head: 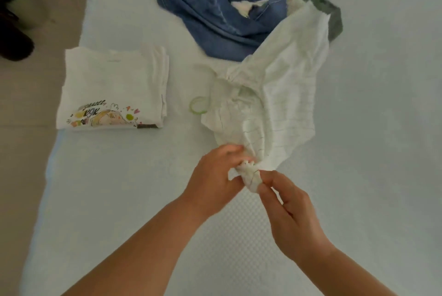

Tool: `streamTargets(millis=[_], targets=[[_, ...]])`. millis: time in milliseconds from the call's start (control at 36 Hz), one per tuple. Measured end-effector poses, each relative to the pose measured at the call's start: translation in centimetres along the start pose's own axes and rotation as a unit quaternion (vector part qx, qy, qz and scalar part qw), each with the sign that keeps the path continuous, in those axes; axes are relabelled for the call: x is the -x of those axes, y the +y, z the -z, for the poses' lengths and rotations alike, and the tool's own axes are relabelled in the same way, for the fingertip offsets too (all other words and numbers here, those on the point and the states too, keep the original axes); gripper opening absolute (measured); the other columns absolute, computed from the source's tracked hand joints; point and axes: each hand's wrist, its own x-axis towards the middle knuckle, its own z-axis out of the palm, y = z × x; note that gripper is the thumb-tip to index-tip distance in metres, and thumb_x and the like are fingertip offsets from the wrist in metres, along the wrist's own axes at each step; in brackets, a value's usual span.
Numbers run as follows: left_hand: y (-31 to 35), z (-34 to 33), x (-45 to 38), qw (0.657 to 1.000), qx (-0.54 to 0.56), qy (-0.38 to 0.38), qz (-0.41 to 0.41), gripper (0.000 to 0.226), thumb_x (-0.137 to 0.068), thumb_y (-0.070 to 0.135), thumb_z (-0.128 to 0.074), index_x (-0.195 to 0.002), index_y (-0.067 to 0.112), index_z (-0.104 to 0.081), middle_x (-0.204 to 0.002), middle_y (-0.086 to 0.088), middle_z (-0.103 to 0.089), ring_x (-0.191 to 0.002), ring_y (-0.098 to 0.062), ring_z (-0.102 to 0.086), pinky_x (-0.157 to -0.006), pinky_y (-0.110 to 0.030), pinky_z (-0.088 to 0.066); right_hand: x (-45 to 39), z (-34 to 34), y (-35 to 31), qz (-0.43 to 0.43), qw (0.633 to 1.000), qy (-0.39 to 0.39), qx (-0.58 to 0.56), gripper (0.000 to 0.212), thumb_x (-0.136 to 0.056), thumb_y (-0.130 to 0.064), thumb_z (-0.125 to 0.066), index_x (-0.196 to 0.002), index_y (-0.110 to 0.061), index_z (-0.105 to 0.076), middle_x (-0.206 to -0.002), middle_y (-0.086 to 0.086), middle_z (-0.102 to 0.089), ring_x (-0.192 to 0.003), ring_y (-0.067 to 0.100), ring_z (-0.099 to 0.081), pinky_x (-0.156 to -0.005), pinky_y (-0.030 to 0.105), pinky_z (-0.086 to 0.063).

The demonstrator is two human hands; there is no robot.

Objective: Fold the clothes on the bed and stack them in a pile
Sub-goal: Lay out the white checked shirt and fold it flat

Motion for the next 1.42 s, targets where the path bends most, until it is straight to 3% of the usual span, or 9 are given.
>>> streamTargets(millis=[83, 444, 556, 750, 861, 944, 1083, 1250, 1417], targets=[[3.1, 2.1, 2.2, 1.000, 0.020, -0.004, 0.008, 0.012, -0.082, 0.024, -0.070, -0.083, 0.012, -0.070, -0.079, 0.007, -0.066, -0.075, -0.009, -0.058, -0.071, -0.027, -0.045, 2.4, 1.8, -2.3, -0.057, 0.994, 0.058, -0.073, 0.023, -0.096, -0.015, -0.047, -0.078, -0.022, -0.060, -0.058, -0.003, -0.050, -0.053, 0.008, -0.042, -0.051, 0.020, -0.035], [16.6, 11.3, 8.4, 0.990, 0.138, 0.015, 0.000, 0.028, -0.092, 0.025, -0.057, -0.065, 0.019, -0.053, -0.052, 0.014, -0.042, -0.051, -0.001, -0.038, -0.052, -0.013, -0.032, 8.5, 7.5, -15.6, -0.042, 0.978, 0.188, -0.076, 0.024, -0.094, -0.026, -0.047, -0.071, -0.028, -0.055, -0.061, -0.025, -0.054, -0.057, -0.008, -0.047, -0.052, 0.005, -0.038], [19.3, 12.9, 9.1, 0.988, 0.156, 0.008, -0.017, 0.024, -0.092, 0.026, -0.056, -0.068, 0.020, -0.057, -0.058, 0.014, -0.047, -0.056, 0.000, -0.042, -0.055, -0.012, -0.036, 9.8, 9.3, -19.0, -0.034, 0.991, 0.076, -0.102, 0.031, -0.071, -0.059, -0.062, -0.073, -0.028, -0.061, -0.065, -0.018, -0.059, -0.062, -0.002, -0.055, -0.059, 0.019, -0.046], [21.7, 15.0, 12.2, 0.977, 0.193, -0.085, -0.008, 0.025, -0.070, 0.052, -0.071, -0.085, 0.033, -0.066, -0.077, 0.016, -0.067, -0.072, 0.000, -0.062, -0.068, -0.016, -0.051, 12.3, 11.1, -23.2, 0.066, 0.992, 0.070, -0.077, 0.022, -0.080, -0.024, -0.071, -0.068, -0.042, -0.068, -0.069, -0.017, -0.068, -0.065, -0.001, -0.064, -0.056, 0.014, -0.050], [19.3, 14.8, 14.2, 0.986, 0.072, -0.144, 0.038, 0.042, -0.062, 0.046, -0.080, -0.100, 0.044, -0.062, -0.099, 0.021, -0.066, -0.097, 0.000, -0.060, -0.080, -0.014, -0.047, 13.5, 13.1, -24.9, 0.095, 0.983, 0.048, -0.147, 0.009, -0.065, -0.039, -0.071, -0.074, -0.039, -0.070, -0.078, -0.013, -0.070, -0.079, 0.009, -0.068, -0.070, 0.027, -0.055], [18.0, 14.8, 15.4, 0.991, 0.001, -0.113, 0.066, 0.013, -0.072, 0.037, -0.076, -0.078, 0.037, -0.065, -0.081, 0.019, -0.065, -0.080, 0.001, -0.059, -0.066, -0.006, -0.041, 14.1, 15.4, -24.8, 0.092, 0.977, 0.058, -0.183, 0.014, -0.061, -0.039, -0.071, -0.074, -0.034, -0.072, -0.080, -0.010, -0.070, -0.085, 0.015, -0.067, -0.080, 0.036, -0.053], [19.0, 14.8, 14.8, 0.998, 0.018, -0.002, 0.059, 0.023, -0.086, 0.027, -0.062, -0.064, 0.021, -0.056, -0.053, 0.016, -0.053, -0.052, 0.002, -0.046, -0.052, -0.011, -0.034, 15.7, 20.0, -23.2, 0.083, 0.963, 0.106, -0.234, 0.019, -0.079, -0.017, -0.063, -0.071, -0.031, -0.072, -0.083, -0.010, -0.070, -0.086, 0.013, -0.067, -0.082, 0.033, -0.056], [25.7, 10.9, 12.2, 0.980, 0.169, 0.065, 0.079, 0.019, -0.092, 0.022, -0.047, -0.076, 0.016, -0.057, -0.083, 0.004, -0.071, -0.089, -0.012, -0.064, -0.077, -0.026, -0.046, 18.0, 25.0, -22.2, 0.082, 0.956, 0.083, -0.270, 0.015, -0.073, -0.018, -0.062, -0.075, -0.027, -0.073, -0.081, -0.010, -0.072, -0.081, 0.009, -0.069, -0.071, 0.026, -0.056], [31.9, 7.0, 10.3, 0.939, 0.299, 0.150, 0.085, 0.022, -0.090, 0.014, -0.041, -0.070, 0.011, -0.049, -0.050, 0.003, -0.054, -0.062, -0.016, -0.067, -0.068, -0.028, -0.051, 19.1, 31.2, -21.0, 0.049, 0.961, 0.148, -0.227, 0.016, -0.090, -0.020, -0.058, -0.083, -0.032, -0.065, -0.083, -0.013, -0.069, -0.088, 0.014, -0.067, -0.085, 0.041, -0.052]])
